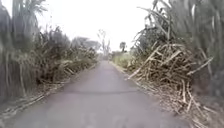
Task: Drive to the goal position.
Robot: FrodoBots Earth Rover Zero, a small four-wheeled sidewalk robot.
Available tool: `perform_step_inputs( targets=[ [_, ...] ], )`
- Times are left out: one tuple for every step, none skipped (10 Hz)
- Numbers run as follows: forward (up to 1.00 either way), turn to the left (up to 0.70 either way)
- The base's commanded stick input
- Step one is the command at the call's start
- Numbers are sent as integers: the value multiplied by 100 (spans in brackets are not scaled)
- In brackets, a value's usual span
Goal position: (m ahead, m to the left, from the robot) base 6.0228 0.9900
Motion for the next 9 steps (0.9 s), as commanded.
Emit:
perform_step_inputs(
  targets=[
    [100,0],
    [100,0],
    [100,0],
    [100,0],
    [100,0],
    [100,0],
    [100,0],
    [100,0],
    [100,0]
  ],
)
